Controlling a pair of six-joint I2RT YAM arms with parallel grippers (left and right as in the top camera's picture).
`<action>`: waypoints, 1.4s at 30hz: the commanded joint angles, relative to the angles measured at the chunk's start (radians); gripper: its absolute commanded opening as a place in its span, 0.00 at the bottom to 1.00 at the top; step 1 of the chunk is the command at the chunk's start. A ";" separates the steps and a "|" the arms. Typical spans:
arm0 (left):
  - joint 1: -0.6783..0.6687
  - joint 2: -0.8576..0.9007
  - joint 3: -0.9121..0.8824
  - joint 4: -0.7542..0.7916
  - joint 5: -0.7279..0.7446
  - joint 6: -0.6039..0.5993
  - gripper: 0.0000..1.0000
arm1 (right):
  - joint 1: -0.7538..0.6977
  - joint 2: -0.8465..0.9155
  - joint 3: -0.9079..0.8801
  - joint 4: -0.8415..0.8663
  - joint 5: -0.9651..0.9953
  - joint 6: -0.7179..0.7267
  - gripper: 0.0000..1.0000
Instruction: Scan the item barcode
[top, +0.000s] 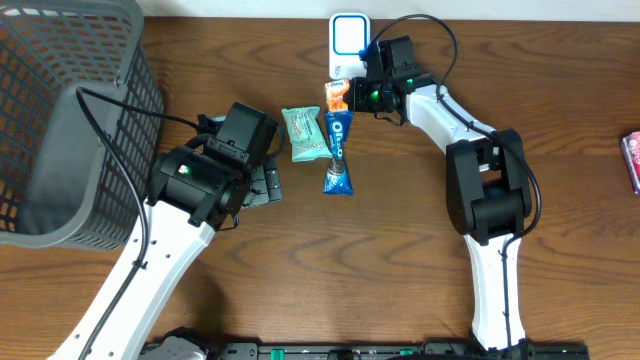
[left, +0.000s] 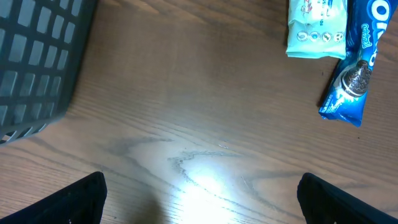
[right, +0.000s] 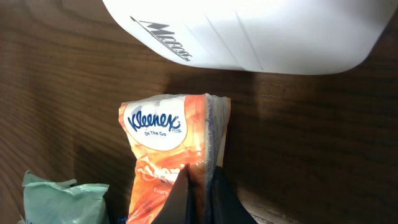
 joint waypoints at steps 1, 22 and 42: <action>0.003 0.007 -0.002 -0.003 -0.002 -0.002 0.98 | -0.016 -0.008 -0.006 -0.019 -0.046 -0.002 0.01; 0.003 0.007 -0.002 -0.003 -0.002 -0.002 0.98 | -0.200 -0.241 -0.006 0.000 -0.393 0.015 0.02; 0.003 0.007 -0.002 -0.003 -0.002 -0.002 0.98 | 0.155 -0.200 0.033 0.355 0.949 -0.620 0.01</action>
